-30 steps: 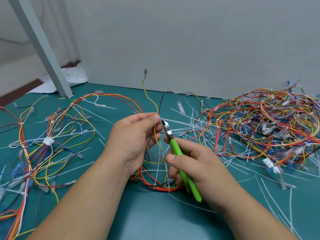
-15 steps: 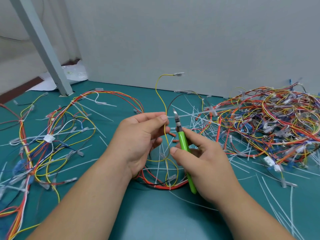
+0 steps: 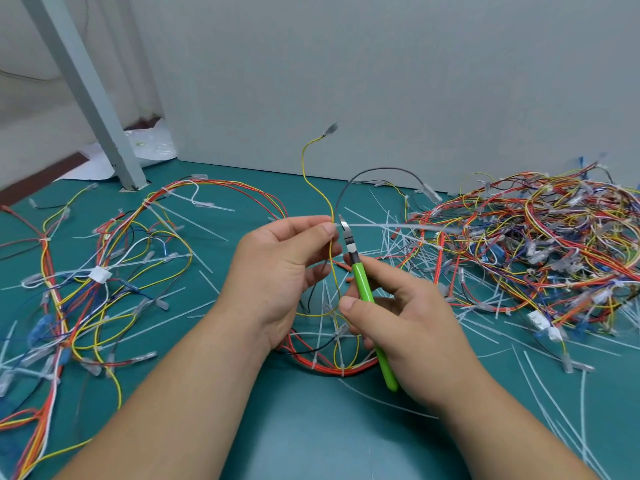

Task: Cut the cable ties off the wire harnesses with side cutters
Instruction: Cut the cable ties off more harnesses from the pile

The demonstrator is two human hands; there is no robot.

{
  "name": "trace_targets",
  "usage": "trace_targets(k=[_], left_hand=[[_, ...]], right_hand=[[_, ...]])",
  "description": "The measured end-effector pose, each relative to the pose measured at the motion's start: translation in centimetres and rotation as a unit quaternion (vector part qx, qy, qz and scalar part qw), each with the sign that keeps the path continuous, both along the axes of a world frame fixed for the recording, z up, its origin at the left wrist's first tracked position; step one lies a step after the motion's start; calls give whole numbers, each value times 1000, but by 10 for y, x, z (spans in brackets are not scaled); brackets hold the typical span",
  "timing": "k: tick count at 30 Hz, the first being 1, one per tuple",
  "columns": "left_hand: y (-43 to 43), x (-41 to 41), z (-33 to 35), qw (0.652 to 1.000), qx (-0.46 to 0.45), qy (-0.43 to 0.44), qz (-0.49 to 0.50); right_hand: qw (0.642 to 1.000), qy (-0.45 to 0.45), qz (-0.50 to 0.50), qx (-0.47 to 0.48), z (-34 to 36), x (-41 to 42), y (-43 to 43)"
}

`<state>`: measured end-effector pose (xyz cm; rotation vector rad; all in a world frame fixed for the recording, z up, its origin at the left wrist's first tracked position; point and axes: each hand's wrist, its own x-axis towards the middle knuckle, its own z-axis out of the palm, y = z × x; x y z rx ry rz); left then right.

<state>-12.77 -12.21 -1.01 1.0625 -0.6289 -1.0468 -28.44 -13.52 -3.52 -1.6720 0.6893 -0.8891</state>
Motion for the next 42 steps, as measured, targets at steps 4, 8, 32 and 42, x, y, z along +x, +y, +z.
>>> trace_targets(k=[4, 8, 32, 42], left_hand=[[1, -4, -2, 998, 9, -58, -7], [1, -2, -1, 998, 20, -54, -25], [2, 2, 1, 999, 24, 28, -30], [0, 3, -1, 999, 23, 25, -27]], right_hand=[[1000, -12, -5, 0, 0, 0, -1], [1000, -10, -10, -7, -2, -1, -2], [999, 19, -12, -48, 0, -5, -3], [997, 42, -23, -56, 0, -2, -1]])
